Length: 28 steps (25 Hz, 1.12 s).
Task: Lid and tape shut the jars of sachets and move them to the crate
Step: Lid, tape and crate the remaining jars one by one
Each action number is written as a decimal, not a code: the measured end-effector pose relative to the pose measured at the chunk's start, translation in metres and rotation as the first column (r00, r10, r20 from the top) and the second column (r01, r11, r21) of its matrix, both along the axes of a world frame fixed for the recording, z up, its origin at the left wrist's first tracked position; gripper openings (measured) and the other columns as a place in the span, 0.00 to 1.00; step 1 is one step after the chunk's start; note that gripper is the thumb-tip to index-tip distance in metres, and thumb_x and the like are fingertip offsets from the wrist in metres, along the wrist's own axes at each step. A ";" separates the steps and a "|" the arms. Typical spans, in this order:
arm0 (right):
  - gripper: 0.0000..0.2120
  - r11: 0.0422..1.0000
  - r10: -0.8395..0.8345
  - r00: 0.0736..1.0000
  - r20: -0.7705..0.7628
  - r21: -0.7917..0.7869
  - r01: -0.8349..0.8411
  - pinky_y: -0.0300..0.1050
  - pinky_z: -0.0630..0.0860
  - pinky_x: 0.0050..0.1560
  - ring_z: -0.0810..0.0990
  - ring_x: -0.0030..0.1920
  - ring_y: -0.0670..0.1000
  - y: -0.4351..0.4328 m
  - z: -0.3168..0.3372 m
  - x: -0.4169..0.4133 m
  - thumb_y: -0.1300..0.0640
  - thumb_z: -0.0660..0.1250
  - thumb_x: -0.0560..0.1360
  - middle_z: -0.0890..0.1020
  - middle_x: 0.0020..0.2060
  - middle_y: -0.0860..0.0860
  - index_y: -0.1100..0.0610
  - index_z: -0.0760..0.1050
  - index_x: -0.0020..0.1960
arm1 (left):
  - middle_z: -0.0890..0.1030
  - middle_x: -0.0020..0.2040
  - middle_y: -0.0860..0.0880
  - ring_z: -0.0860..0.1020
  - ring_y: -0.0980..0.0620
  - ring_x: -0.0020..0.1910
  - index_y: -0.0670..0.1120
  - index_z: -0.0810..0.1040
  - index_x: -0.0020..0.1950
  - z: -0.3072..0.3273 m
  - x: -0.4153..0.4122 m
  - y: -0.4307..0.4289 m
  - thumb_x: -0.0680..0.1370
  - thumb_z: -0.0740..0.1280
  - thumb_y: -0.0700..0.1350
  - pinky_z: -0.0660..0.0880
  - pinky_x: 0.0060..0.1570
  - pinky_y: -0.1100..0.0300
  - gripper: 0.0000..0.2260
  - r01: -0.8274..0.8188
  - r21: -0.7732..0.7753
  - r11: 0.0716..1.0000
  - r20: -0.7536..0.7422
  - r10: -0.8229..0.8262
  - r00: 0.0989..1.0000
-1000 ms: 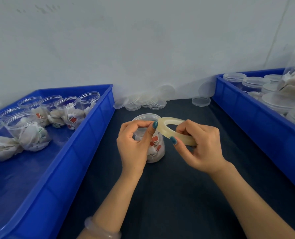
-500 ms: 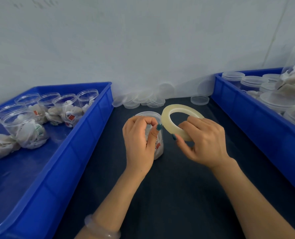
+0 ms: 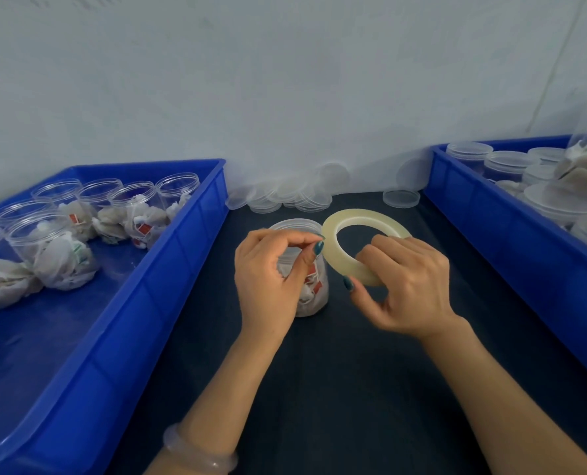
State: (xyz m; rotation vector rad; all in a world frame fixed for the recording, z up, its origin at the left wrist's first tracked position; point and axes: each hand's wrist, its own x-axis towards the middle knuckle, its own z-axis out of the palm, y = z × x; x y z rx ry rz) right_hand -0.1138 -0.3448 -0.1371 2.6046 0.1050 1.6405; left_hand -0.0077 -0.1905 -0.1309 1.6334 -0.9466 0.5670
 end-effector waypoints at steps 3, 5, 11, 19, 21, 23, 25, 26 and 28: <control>0.14 1.000 -0.027 0.998 -0.055 -0.013 0.026 0.42 0.58 0.34 0.64 0.29 0.49 -0.002 0.001 0.000 0.50 0.60 0.75 0.69 0.30 0.49 0.58 0.72 0.37 | 0.78 0.44 0.64 0.76 0.56 0.47 0.50 0.83 0.47 0.002 0.001 0.003 0.74 0.72 0.49 0.75 0.51 0.47 0.04 -0.076 0.045 0.996 0.112 0.071 0.991; 0.13 0.999 -0.044 0.993 -0.106 -0.030 0.041 0.44 0.60 0.33 0.65 0.30 0.50 -0.003 0.000 0.002 0.50 0.59 0.76 0.70 0.32 0.49 0.57 0.71 0.38 | 0.80 0.43 0.61 0.76 0.56 0.45 0.50 0.82 0.46 0.003 0.002 0.006 0.75 0.72 0.48 0.72 0.51 0.52 0.03 -0.162 0.093 0.982 0.213 0.139 0.967; 0.17 0.974 -0.211 0.953 -0.218 0.038 0.224 0.48 0.64 0.40 0.71 0.34 0.53 -0.013 -0.006 0.011 0.45 0.56 0.81 0.73 0.34 0.49 0.57 0.73 0.45 | 0.81 0.41 0.56 0.75 0.54 0.42 0.50 0.81 0.45 0.002 0.004 0.022 0.76 0.67 0.50 0.69 0.51 0.54 0.06 -0.217 0.197 0.956 0.288 0.155 0.945; 0.34 0.903 -0.391 0.910 -0.135 0.134 0.408 0.51 0.60 0.50 0.71 0.34 0.52 -0.025 -0.004 0.008 0.25 0.54 0.73 0.72 0.25 0.49 0.55 0.71 0.32 | 0.79 0.41 0.59 0.71 0.62 0.39 0.47 0.80 0.45 -0.009 0.003 0.052 0.77 0.67 0.51 0.69 0.42 0.56 0.08 -0.149 0.206 0.967 0.035 0.145 0.989; 0.33 0.900 -0.386 0.913 -0.134 0.162 0.404 0.51 0.60 0.51 0.70 0.35 0.51 -0.021 -0.004 0.011 0.24 0.54 0.72 0.71 0.27 0.46 0.54 0.70 0.32 | 0.79 0.41 0.60 0.72 0.61 0.39 0.47 0.81 0.46 -0.012 0.003 0.055 0.77 0.67 0.52 0.68 0.40 0.60 0.09 -0.143 0.200 0.969 -0.001 0.146 0.989; 0.32 0.900 -0.374 0.915 -0.152 0.177 0.398 0.51 0.60 0.51 0.70 0.36 0.50 -0.019 -0.004 0.012 0.24 0.55 0.71 0.71 0.28 0.45 0.53 0.69 0.33 | 0.78 0.41 0.61 0.72 0.58 0.39 0.47 0.81 0.47 -0.014 0.004 0.056 0.77 0.67 0.52 0.69 0.37 0.60 0.09 -0.148 0.205 0.967 -0.046 0.161 0.986; 0.31 0.898 -0.372 0.914 -0.159 0.185 0.398 0.51 0.60 0.51 0.71 0.37 0.51 -0.018 -0.004 0.014 0.24 0.55 0.71 0.71 0.28 0.45 0.53 0.69 0.34 | 0.78 0.41 0.61 0.73 0.56 0.40 0.49 0.80 0.47 -0.016 0.007 0.055 0.77 0.68 0.50 0.72 0.38 0.55 0.05 -0.151 0.206 0.967 -0.102 0.175 0.979; 0.31 0.895 -0.378 0.912 -0.160 0.188 0.404 0.51 0.60 0.51 0.70 0.37 0.50 -0.017 -0.004 0.015 0.24 0.55 0.71 0.71 0.28 0.45 0.52 0.68 0.34 | 0.78 0.41 0.62 0.73 0.55 0.40 0.51 0.79 0.47 -0.016 0.008 0.055 0.77 0.68 0.50 0.73 0.38 0.54 0.04 -0.146 0.200 0.969 -0.130 0.174 0.976; 0.30 0.884 -0.397 0.902 -0.168 0.194 0.425 0.51 0.59 0.50 0.68 0.37 0.49 -0.015 -0.003 0.018 0.24 0.54 0.72 0.70 0.29 0.44 0.52 0.67 0.34 | 0.78 0.42 0.61 0.74 0.55 0.41 0.53 0.78 0.47 -0.016 0.010 0.053 0.77 0.66 0.52 0.74 0.40 0.52 0.04 -0.129 0.182 0.975 -0.171 0.161 0.972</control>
